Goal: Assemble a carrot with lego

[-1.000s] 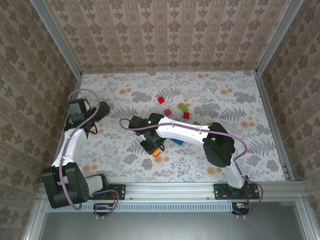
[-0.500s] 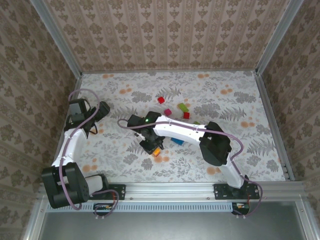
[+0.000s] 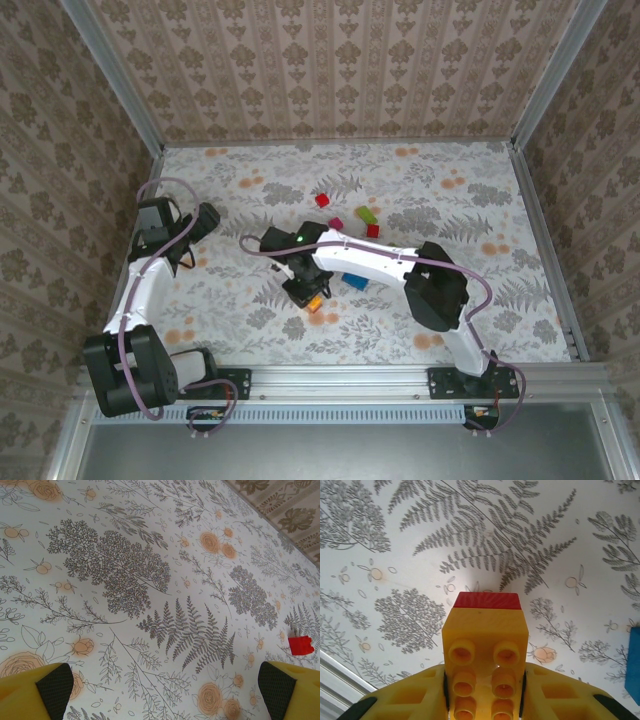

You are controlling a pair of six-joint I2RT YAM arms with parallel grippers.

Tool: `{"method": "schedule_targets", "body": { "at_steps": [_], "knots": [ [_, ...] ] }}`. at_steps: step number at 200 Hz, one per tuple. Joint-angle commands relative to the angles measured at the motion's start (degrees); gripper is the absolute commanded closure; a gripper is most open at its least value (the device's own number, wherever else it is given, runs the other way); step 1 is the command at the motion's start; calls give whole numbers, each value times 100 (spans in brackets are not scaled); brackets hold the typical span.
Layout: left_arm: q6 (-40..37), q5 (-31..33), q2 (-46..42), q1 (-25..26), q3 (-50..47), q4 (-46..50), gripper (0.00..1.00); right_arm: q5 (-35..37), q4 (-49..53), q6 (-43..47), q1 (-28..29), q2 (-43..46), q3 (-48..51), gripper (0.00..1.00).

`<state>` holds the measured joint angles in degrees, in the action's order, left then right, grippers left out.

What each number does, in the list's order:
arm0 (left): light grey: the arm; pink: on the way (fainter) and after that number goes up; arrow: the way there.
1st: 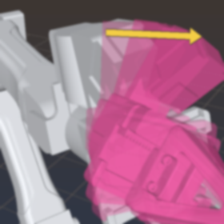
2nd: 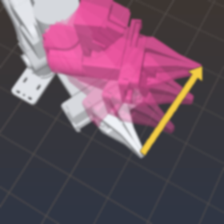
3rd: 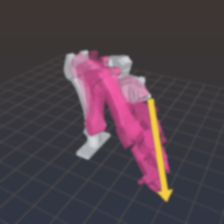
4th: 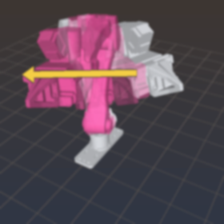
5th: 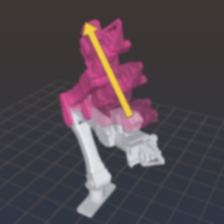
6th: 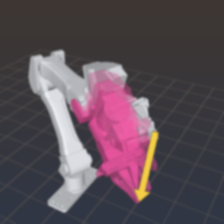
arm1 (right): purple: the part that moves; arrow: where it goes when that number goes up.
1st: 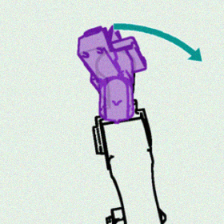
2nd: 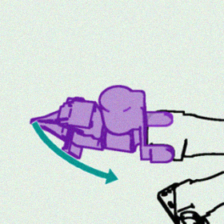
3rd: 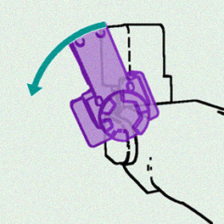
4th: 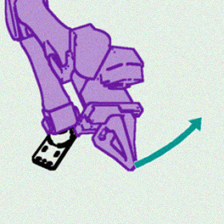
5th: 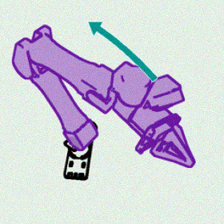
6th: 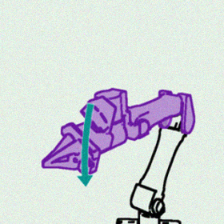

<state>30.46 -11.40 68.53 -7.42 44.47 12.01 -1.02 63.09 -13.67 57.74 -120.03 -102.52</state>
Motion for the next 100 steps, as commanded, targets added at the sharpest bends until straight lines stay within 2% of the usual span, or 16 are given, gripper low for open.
{"method": "schedule_targets", "body": {
  "at_steps": [1,59,100],
  "knots": [
    [13,-80,-61,47,121,-22,1,545,354,-47,-204,62,282,65],
    [8,-81,-16,43,133,-23,1,430,72,-46,-316,323,677,65],
    [17,-86,34,56,141,-41,1,197,-170,-5,-331,322,929,59]
  ]
}}
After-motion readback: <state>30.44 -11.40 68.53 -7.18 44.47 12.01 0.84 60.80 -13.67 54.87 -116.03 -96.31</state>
